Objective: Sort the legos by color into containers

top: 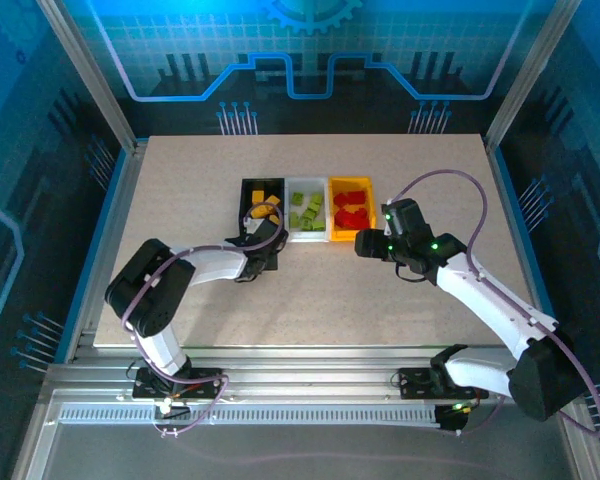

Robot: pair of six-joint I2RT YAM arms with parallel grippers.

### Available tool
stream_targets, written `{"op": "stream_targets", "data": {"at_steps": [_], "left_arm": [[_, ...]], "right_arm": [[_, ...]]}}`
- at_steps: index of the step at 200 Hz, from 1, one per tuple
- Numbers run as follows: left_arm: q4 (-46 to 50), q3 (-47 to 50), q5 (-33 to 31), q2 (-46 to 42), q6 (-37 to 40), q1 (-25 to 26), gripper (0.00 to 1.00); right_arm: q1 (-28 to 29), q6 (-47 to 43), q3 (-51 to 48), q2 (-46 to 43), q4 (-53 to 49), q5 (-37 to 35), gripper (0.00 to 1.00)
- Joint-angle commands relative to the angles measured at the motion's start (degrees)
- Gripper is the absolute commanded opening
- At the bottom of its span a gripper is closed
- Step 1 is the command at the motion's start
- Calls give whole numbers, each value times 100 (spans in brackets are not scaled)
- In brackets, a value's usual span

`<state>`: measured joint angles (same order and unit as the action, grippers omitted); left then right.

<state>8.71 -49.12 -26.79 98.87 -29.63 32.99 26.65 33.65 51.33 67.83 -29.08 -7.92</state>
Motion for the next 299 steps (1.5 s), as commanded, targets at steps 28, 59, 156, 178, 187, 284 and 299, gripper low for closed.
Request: {"op": "stream_targets", "data": {"at_steps": [28, 59, 156, 178, 187, 284, 299], "left_arm": [[459, -117, 137, -943, -123, 851, 35], [442, -845, 804, -867, -236, 1106, 36], [441, -4558, 1681, 1947, -38, 969, 42], [382, -4505, 1694, 1809, -115, 964, 56], [319, -4298, 1647, 1625, -143, 959, 65], [-19, -612, 1225, -1487, -729, 835, 99], [87, -211, 1122, -1884, -772, 836, 99]], "right_arm": [[-11, 79, -57, -128, -36, -237, 74], [-37, 146, -62, -234, -52, -330, 74], [-185, 138, -316, -461, -234, -335, 74], [-249, 50, -291, -429, -311, -331, 77], [-320, -19, -261, -306, -308, -97, 78], [-357, 154, 540, 2278, -78, -279, 77], [-355, 231, 775, 2669, -300, -550, 74]]}}
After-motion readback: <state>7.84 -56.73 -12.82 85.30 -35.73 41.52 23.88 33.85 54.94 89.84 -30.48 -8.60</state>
